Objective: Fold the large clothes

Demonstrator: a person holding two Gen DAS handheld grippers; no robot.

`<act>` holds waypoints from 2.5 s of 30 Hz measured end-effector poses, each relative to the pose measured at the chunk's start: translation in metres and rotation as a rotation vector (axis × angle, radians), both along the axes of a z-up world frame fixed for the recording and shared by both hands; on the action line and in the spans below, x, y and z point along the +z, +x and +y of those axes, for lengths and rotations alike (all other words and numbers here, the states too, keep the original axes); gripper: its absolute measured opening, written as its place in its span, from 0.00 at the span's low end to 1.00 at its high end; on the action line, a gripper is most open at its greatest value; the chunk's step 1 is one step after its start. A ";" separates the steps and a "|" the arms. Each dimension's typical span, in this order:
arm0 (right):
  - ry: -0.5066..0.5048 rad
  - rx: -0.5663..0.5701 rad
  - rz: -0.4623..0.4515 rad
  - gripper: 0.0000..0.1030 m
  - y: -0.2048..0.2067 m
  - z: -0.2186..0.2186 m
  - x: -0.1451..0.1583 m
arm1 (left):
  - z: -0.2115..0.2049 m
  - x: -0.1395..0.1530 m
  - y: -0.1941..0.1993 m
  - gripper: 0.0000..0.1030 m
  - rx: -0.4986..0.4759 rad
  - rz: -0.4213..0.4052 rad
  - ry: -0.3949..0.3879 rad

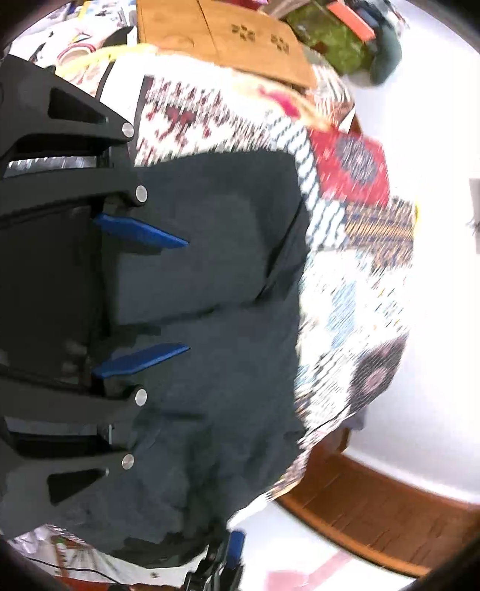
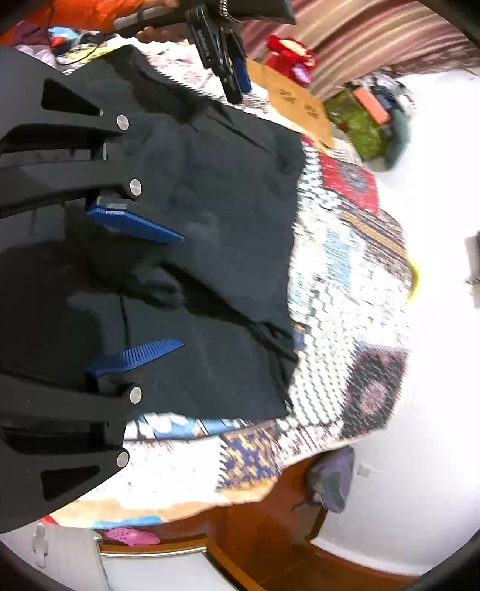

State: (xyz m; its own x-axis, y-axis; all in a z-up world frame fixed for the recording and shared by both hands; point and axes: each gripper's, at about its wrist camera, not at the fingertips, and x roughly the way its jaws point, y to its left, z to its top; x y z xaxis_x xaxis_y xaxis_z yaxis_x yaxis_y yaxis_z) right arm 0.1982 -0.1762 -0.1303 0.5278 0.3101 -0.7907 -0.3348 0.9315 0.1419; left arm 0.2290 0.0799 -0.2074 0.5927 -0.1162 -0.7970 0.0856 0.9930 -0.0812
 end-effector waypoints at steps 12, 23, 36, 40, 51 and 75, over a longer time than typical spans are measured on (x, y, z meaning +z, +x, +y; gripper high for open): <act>0.155 -0.215 0.138 0.62 0.064 -0.075 -0.029 | 0.110 -0.021 0.017 0.57 0.237 0.060 -0.223; 0.214 -0.189 0.323 0.65 0.097 -0.068 -0.086 | 0.132 -0.097 0.056 0.57 0.259 0.230 -0.505; 0.214 -0.160 0.402 0.09 0.120 -0.049 -0.091 | 0.117 -0.084 0.078 0.35 0.256 0.246 -0.387; 0.177 -0.096 0.280 0.07 0.112 -0.031 -0.053 | 0.109 -0.064 0.084 0.04 0.259 0.199 -0.244; 0.168 -0.075 0.090 0.07 0.151 0.004 -0.009 | 0.105 0.021 0.117 0.03 0.228 0.002 -0.172; -0.018 -0.142 0.034 0.18 0.132 -0.015 -0.020 | 0.105 0.009 0.118 0.04 0.253 0.008 0.038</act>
State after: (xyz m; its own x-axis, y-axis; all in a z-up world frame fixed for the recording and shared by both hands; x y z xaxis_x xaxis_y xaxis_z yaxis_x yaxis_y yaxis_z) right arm 0.3301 -0.1913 -0.1504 0.5381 0.2198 -0.8137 -0.1951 0.9717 0.1334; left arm 0.3473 0.1852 -0.1980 0.5930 0.0652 -0.8026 -0.1667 0.9851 -0.0432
